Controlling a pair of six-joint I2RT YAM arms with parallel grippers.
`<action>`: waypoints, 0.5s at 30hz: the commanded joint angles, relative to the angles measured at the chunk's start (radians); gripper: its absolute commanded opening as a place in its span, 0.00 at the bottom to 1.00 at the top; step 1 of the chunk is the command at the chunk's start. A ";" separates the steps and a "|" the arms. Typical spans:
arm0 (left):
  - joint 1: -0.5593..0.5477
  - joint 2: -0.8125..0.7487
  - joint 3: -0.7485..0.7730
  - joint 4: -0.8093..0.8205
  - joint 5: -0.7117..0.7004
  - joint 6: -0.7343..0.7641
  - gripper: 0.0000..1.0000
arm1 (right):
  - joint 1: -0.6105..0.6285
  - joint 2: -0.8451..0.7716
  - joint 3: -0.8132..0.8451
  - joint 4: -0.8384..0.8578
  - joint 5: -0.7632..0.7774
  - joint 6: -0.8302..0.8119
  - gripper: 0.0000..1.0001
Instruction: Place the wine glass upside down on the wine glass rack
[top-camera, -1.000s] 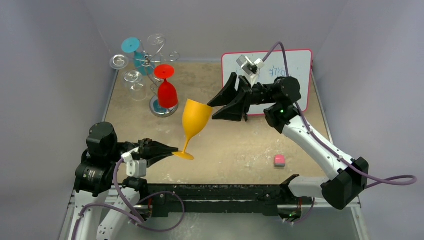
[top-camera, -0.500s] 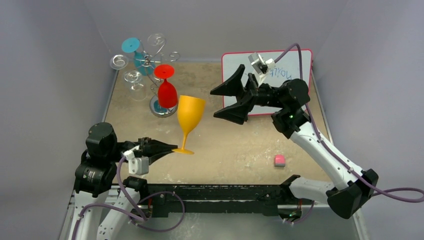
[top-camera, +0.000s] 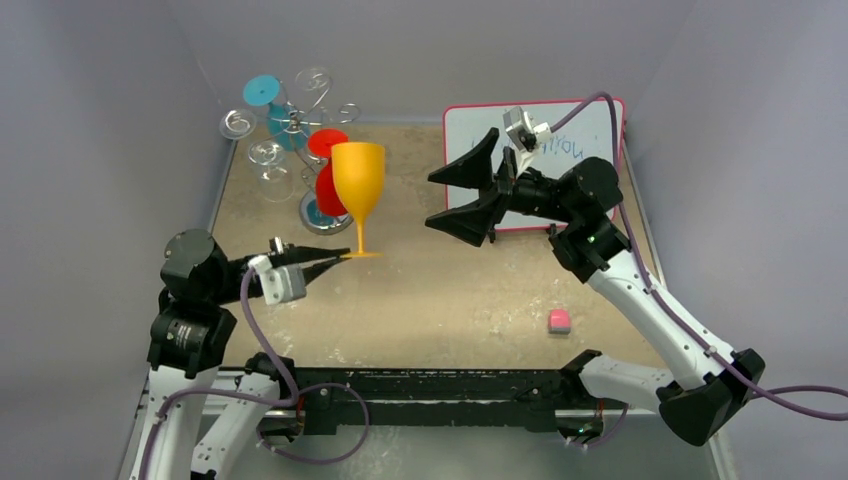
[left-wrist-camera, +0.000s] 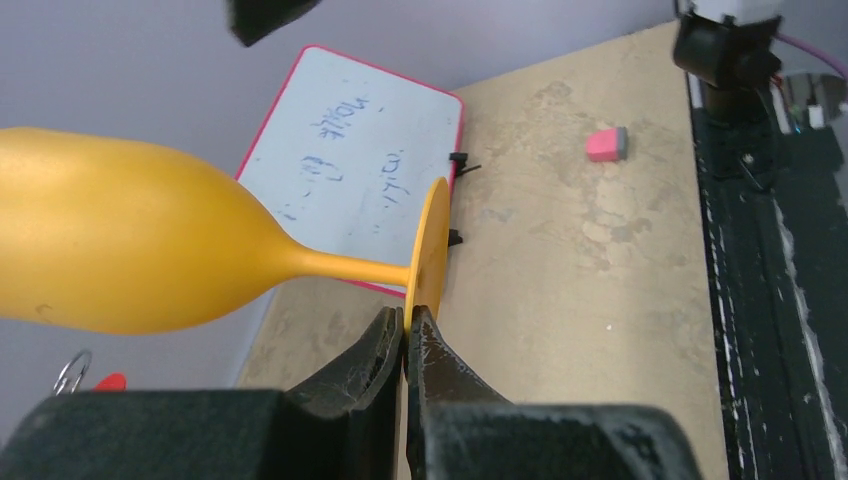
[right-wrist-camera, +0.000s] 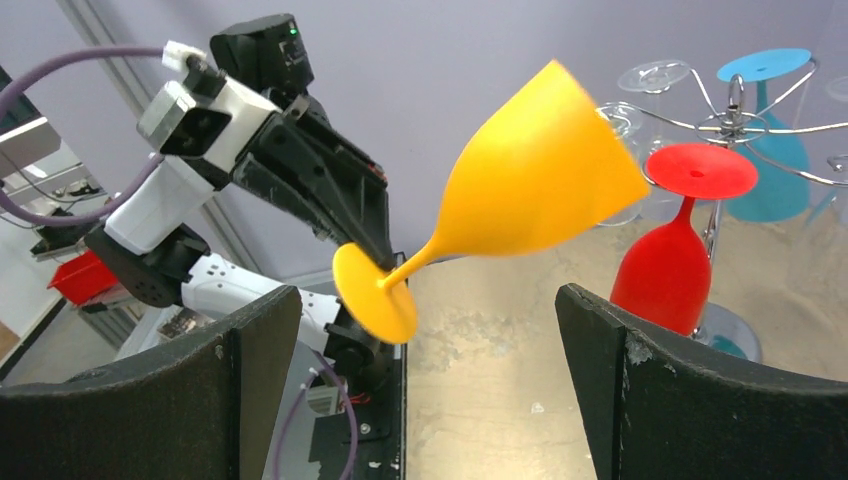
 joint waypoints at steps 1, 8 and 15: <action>-0.003 0.031 0.013 0.357 -0.215 -0.336 0.00 | 0.002 -0.019 0.021 -0.016 0.028 -0.056 1.00; -0.003 0.131 0.031 0.686 -0.514 -0.702 0.00 | 0.003 -0.070 0.018 -0.063 0.072 -0.110 1.00; -0.002 0.368 0.264 0.733 -0.673 -1.090 0.00 | 0.002 -0.101 0.017 -0.091 0.097 -0.115 1.00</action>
